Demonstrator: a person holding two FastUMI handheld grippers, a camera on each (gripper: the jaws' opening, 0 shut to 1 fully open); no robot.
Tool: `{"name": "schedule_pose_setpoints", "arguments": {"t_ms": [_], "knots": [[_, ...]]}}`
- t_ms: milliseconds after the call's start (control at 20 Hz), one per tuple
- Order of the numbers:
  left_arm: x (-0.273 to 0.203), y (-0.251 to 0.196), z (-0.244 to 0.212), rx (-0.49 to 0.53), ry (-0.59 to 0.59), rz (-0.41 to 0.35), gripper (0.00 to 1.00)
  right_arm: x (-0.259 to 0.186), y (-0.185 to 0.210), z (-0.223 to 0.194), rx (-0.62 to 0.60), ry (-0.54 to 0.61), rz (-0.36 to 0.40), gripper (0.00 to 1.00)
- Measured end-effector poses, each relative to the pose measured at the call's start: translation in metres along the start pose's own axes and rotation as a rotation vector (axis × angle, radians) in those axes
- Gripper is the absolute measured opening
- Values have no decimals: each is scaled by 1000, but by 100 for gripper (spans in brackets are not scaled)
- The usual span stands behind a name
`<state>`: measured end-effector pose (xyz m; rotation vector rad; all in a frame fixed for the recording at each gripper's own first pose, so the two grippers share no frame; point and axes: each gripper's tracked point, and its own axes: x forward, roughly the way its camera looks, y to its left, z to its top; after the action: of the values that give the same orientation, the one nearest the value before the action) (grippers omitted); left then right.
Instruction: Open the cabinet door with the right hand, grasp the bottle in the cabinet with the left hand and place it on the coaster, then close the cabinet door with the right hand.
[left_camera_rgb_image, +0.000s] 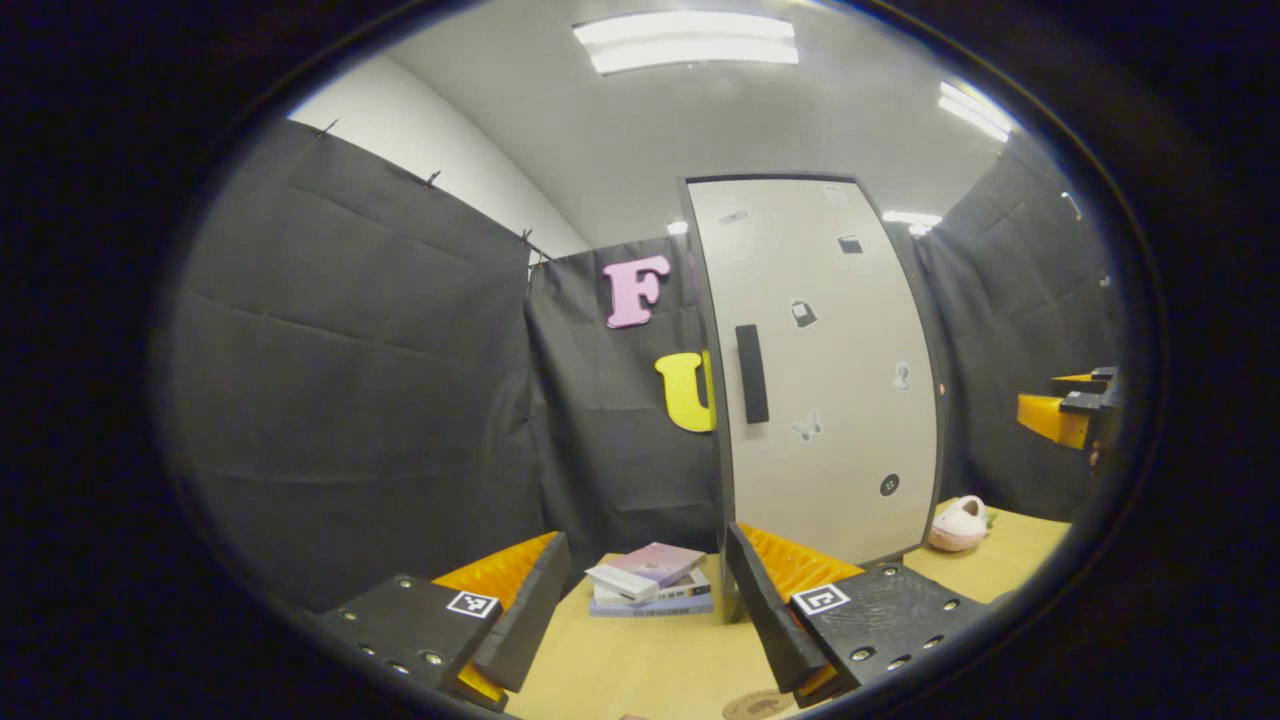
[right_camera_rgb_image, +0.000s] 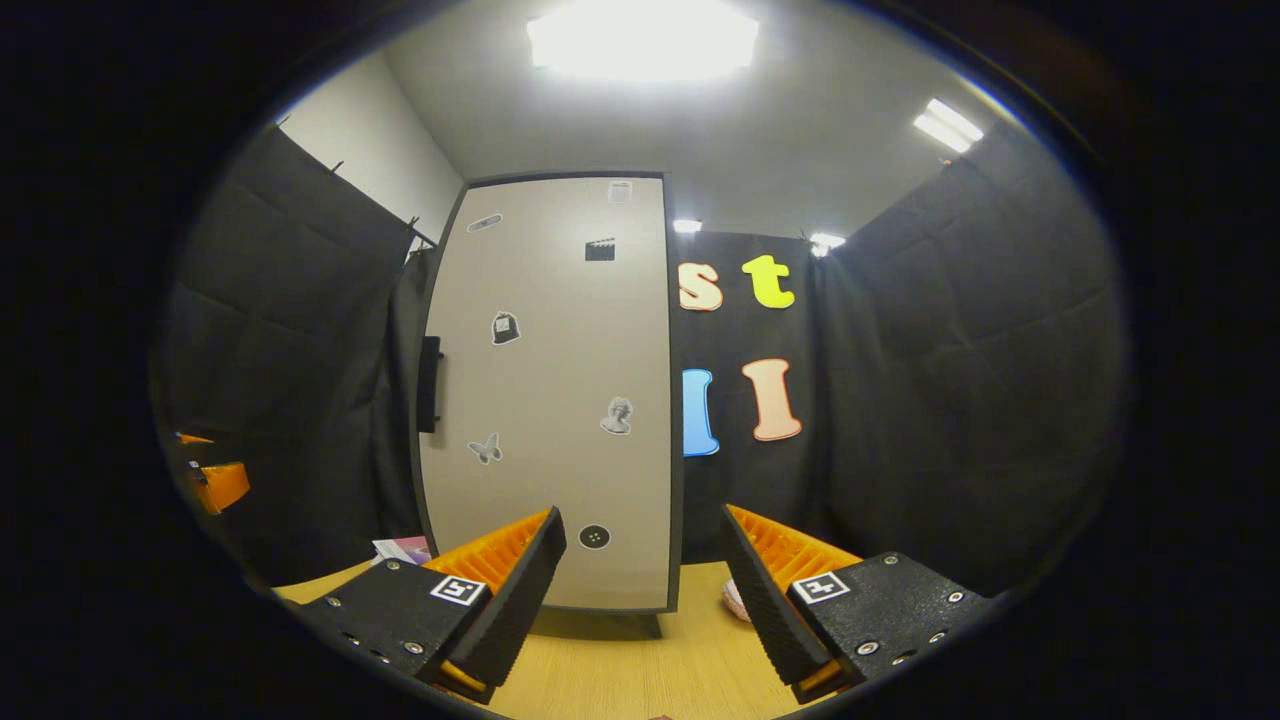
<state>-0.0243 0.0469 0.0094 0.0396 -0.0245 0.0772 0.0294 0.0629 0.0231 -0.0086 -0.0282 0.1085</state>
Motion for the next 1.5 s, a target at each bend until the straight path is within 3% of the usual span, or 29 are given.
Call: {"name": "schedule_pose_setpoints", "arguments": {"t_ms": [350, 400, 950, 1400, 1450, 1500], "knots": [[-16, 50, -4, 31, 8, 92, 94, 35, 51, 22, 8, -36, 80, 95], [-18, 57, -4, 36, 9, 104, 90, 40, 58, 24, 12, -38, 89, 95], [-42, 118, -15, 80, 34, 217, 90, 109, 137, 54, 61, -63, 178, 95], [-45, 152, -27, 83, 59, 268, 90, 167, 195, 61, 89, -38, 203, 94], [-46, 157, -28, 87, 61, 277, 87, 172, 201, 61, 94, -28, 200, 93], [-46, 161, -28, 90, 62, 286, 90, 176, 207, 60, 94, -17, 201, 92]]}}
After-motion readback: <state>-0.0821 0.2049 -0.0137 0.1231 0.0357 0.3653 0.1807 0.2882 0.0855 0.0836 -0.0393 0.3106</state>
